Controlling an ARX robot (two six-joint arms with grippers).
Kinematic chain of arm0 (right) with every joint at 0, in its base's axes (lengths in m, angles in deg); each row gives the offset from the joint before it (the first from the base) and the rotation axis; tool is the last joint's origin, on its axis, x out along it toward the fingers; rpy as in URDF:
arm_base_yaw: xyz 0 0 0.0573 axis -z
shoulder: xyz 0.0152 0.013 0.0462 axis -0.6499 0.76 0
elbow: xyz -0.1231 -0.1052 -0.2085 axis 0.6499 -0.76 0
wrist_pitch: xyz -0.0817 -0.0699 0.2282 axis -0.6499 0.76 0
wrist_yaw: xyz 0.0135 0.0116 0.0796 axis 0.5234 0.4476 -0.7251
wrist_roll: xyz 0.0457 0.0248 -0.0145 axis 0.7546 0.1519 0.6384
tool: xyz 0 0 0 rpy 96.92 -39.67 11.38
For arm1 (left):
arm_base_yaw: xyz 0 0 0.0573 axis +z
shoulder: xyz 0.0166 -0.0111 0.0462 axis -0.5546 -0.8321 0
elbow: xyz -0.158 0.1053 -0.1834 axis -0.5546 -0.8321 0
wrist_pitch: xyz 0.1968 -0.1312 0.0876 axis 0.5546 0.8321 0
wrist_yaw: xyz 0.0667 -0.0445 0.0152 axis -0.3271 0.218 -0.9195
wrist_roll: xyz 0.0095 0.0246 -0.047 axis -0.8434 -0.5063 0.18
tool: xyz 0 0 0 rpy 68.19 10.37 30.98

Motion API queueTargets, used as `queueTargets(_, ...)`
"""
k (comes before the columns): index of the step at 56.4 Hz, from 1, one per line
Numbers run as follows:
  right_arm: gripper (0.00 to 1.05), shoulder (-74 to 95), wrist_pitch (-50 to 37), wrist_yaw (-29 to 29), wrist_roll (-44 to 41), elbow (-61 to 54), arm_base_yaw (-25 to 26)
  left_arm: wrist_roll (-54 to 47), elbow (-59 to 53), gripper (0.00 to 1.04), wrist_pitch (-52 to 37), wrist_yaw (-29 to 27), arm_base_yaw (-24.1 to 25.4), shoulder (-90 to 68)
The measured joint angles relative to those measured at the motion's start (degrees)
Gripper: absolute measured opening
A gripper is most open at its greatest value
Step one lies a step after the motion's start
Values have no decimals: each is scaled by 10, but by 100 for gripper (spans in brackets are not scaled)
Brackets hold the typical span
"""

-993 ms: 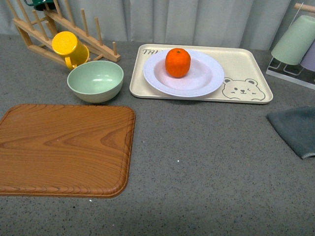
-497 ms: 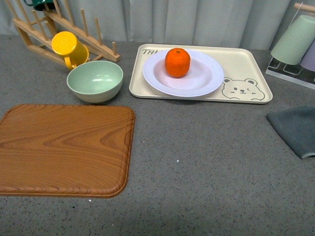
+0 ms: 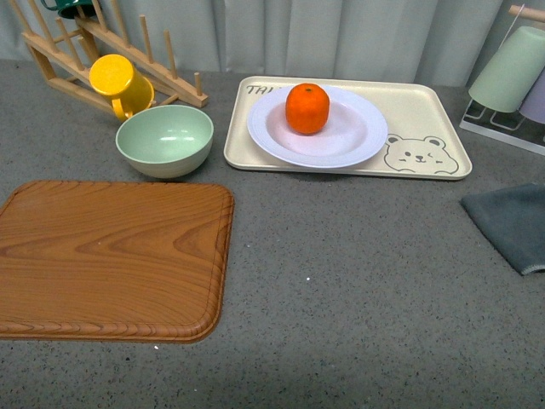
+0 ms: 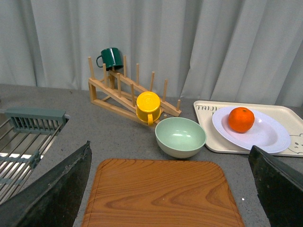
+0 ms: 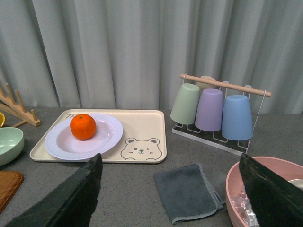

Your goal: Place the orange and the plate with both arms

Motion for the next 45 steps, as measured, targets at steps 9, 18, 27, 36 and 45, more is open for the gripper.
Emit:
queueTargets(9,95,0,0,0,1,0,0,0,0,98,0,0,0,0)
queueTargets(18,96,0,0,0,1,0,0,0,0,98,0,0,0,0)
queueTargets(27,96,0,0,0,1,0,0,0,0,98,0,0,0,0)
queueTargets(36,96,0,0,0,1,0,0,0,0,98,0,0,0,0)
queueTargets(45,96,0,0,0,1,0,0,0,0,98,0,0,0,0)
